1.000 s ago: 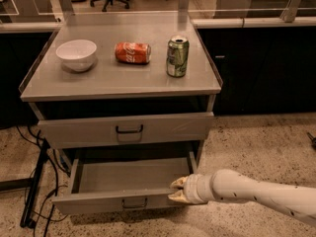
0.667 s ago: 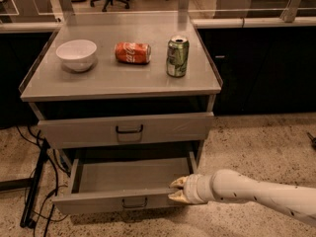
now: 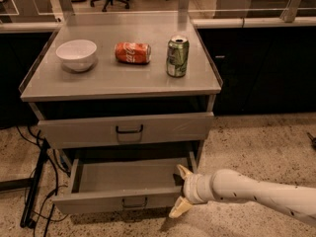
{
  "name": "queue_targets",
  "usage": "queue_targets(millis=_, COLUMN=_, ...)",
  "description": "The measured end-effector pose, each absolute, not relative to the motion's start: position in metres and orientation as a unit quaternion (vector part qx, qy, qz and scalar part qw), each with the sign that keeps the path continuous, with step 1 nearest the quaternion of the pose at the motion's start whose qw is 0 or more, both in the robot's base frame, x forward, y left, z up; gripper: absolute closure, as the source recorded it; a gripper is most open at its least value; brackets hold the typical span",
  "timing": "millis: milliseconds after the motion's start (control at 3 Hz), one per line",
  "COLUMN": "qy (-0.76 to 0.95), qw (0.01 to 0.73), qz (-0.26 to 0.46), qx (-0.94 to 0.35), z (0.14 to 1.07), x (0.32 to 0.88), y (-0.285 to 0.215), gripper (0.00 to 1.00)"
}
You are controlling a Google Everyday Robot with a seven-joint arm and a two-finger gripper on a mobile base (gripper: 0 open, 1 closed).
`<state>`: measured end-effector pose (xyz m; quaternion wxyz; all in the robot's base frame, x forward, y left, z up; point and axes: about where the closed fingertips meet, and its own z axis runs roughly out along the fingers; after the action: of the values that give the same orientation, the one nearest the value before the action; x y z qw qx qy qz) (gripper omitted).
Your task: Open middle drawer
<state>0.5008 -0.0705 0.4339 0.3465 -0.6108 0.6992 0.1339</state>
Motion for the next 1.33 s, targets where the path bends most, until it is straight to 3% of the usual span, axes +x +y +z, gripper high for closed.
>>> queue_targets(millis=667, qy=0.699, qw=0.351, qz=0.14, qx=-0.607, z=0.432, x=0.484, y=-0.076, gripper=0.43)
queue_targets(millis=1333, qy=0.692, qw=0.392, qz=0.145, qx=-0.589, z=0.456, x=0.416, y=-0.092, gripper=0.89)
